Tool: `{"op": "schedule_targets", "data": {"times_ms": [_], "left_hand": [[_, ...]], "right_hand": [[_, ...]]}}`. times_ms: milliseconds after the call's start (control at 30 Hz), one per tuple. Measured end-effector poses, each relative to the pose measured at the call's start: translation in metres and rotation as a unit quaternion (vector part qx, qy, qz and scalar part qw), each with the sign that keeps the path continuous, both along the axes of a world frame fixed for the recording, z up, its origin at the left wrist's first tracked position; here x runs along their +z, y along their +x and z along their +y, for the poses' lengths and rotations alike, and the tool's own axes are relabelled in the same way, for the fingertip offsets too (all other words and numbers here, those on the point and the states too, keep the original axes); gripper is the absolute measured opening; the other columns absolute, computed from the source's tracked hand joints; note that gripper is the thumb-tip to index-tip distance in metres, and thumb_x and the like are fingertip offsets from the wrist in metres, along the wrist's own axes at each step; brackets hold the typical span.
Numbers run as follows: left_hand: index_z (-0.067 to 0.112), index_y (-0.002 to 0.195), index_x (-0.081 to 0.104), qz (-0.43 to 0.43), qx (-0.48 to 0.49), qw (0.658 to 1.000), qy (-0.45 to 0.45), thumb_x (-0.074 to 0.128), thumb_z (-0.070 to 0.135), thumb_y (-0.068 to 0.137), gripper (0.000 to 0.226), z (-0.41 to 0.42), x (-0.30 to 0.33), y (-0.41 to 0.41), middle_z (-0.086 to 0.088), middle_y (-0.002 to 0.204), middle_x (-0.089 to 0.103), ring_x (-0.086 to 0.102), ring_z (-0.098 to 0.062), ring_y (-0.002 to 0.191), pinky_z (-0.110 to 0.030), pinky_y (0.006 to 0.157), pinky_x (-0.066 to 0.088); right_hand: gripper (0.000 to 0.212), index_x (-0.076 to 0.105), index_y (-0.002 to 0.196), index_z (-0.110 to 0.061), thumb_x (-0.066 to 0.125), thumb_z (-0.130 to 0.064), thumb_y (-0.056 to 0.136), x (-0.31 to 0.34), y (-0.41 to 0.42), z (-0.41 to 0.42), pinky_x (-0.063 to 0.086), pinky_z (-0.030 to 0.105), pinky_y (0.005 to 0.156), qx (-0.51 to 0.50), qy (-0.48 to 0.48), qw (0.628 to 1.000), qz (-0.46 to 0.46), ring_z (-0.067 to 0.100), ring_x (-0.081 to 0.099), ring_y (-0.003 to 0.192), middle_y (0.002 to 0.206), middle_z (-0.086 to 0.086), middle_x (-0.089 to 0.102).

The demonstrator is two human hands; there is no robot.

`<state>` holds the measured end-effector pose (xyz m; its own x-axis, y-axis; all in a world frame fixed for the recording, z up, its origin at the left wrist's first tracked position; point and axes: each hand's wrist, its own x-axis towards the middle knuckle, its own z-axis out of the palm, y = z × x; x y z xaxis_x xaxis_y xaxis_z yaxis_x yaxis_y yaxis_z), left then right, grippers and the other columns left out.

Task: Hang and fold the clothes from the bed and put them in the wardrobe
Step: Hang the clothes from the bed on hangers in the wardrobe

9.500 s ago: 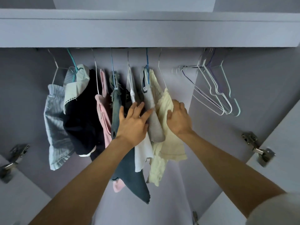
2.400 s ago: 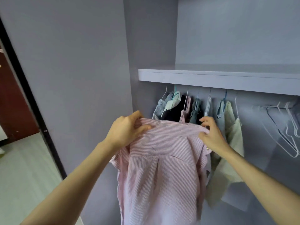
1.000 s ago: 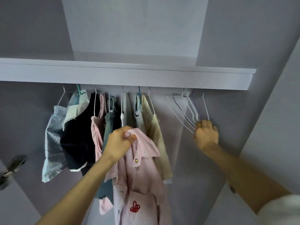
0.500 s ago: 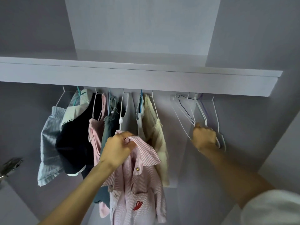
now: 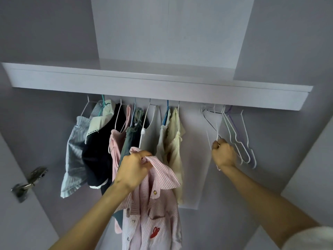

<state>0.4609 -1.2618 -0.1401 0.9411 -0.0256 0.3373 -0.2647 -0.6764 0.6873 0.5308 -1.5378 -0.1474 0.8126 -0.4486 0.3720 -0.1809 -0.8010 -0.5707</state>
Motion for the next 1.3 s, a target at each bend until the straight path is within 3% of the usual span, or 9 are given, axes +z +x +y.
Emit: {"op": "schedule_targets", "data": {"times_ms": [200, 300, 500, 733, 867, 1033, 1100, 1233, 1300], "left_hand": [[0.016, 0.103, 0.073, 0.044, 0.023, 0.997, -0.056, 0.056, 0.0, 0.081, 0.032, 0.025, -0.024, -0.043, -0.003, 0.092, 0.071, 0.064, -0.02, 0.077, -0.025, 0.078, 0.051], [0.015, 0.1, 0.073, 0.063, 0.014, 0.996, -0.061, 0.054, -0.003, 0.081, 0.033, 0.038, -0.04, -0.062, 0.001, 0.087, 0.068, 0.062, -0.022, 0.077, -0.029, 0.081, 0.051], [0.009, 0.101, 0.071, 0.089, -0.021, 0.993, -0.077, 0.056, -0.006, 0.083, 0.028, 0.054, -0.062, -0.091, -0.004, 0.093, 0.068, 0.06, -0.02, 0.076, -0.035, 0.083, 0.053], [0.014, 0.095, 0.07, 0.108, -0.01, 0.99, -0.087, 0.06, 0.002, 0.085, 0.018, 0.071, -0.065, -0.111, 0.0, 0.088, 0.066, 0.06, -0.019, 0.075, -0.018, 0.066, 0.046], [0.021, 0.089, 0.065, 0.167, -0.028, 0.972, -0.164, 0.064, 0.001, 0.084, 0.02, 0.088, -0.065, -0.114, -0.002, 0.087, 0.066, 0.062, -0.019, 0.083, -0.019, 0.071, 0.048], [0.029, 0.131, 0.036, 0.257, -0.131, 0.945, -0.155, 0.066, -0.005, 0.083, 0.066, 0.113, -0.039, -0.112, 0.002, 0.098, 0.058, 0.057, -0.008, 0.086, -0.017, 0.075, 0.049], [0.023, 0.136, 0.033, 0.244, -0.151, 0.954, -0.083, 0.062, -0.005, 0.085, 0.065, 0.12, -0.024, -0.11, -0.005, 0.093, 0.06, 0.057, -0.012, 0.083, -0.017, 0.072, 0.048], [0.015, 0.128, 0.052, 0.124, -0.149, 0.953, 0.232, 0.061, 0.004, 0.086, 0.045, 0.125, -0.012, -0.11, -0.001, 0.102, 0.068, 0.062, -0.02, 0.099, -0.025, 0.088, 0.045], [0.015, 0.114, 0.064, 0.057, -0.105, 0.965, 0.234, 0.061, 0.004, 0.086, 0.03, 0.13, -0.005, -0.115, 0.0, 0.105, 0.07, 0.063, -0.02, 0.101, -0.027, 0.089, 0.045]], "right_hand": [[0.039, 0.037, 0.056, -0.017, 0.049, -0.004, 0.091, -0.052, -0.073, 0.025, 0.031, 0.029, 0.063, 0.035, 0.126, 0.99, -0.051, 0.026, 0.046, 0.066, 0.059, 0.013, 0.05], [0.035, 0.039, 0.06, -0.012, 0.051, 0.0, 0.091, -0.082, -0.135, 0.045, 0.03, 0.026, 0.055, 0.026, 0.174, 0.979, -0.102, 0.013, 0.04, 0.054, 0.051, -0.002, 0.035], [0.013, 0.053, 0.088, -0.009, 0.051, 0.003, 0.091, -0.105, -0.181, 0.059, 0.045, 0.022, 0.047, 0.029, 0.322, 0.937, -0.133, 0.005, 0.049, 0.043, 0.056, 0.009, 0.05], [0.027, 0.052, 0.07, -0.015, 0.05, -0.014, 0.096, -0.093, -0.208, 0.092, 0.033, 0.009, 0.047, 0.053, 0.345, 0.922, -0.169, 0.0, 0.042, 0.044, 0.051, -0.007, 0.041], [0.044, 0.048, 0.062, -0.012, 0.038, -0.03, 0.101, -0.065, -0.212, 0.105, 0.028, 0.013, 0.035, 0.051, 0.492, 0.849, -0.189, 0.001, 0.034, 0.032, 0.034, -0.006, 0.038], [0.048, 0.034, 0.059, -0.015, 0.036, -0.04, 0.1, -0.046, -0.196, 0.106, 0.014, 0.013, 0.03, 0.086, 0.653, 0.736, -0.156, 0.005, 0.021, 0.025, 0.03, -0.006, 0.024], [0.051, 0.03, 0.055, -0.017, 0.038, -0.038, 0.1, -0.047, -0.185, 0.111, 0.015, 0.013, 0.031, 0.12, 0.647, 0.745, -0.112, 0.005, 0.019, 0.024, 0.03, -0.007, 0.021], [0.048, 0.036, 0.055, -0.014, 0.046, -0.034, 0.098, -0.043, -0.17, 0.124, 0.026, 0.015, 0.033, 0.145, 0.499, 0.853, -0.051, 0.002, 0.031, 0.029, 0.033, -0.009, 0.034], [0.045, 0.039, 0.057, -0.012, 0.05, -0.029, 0.096, -0.04, -0.167, 0.13, 0.028, 0.014, 0.037, 0.202, 0.431, 0.879, -0.031, 0.001, 0.033, 0.032, 0.036, -0.01, 0.036]]}}
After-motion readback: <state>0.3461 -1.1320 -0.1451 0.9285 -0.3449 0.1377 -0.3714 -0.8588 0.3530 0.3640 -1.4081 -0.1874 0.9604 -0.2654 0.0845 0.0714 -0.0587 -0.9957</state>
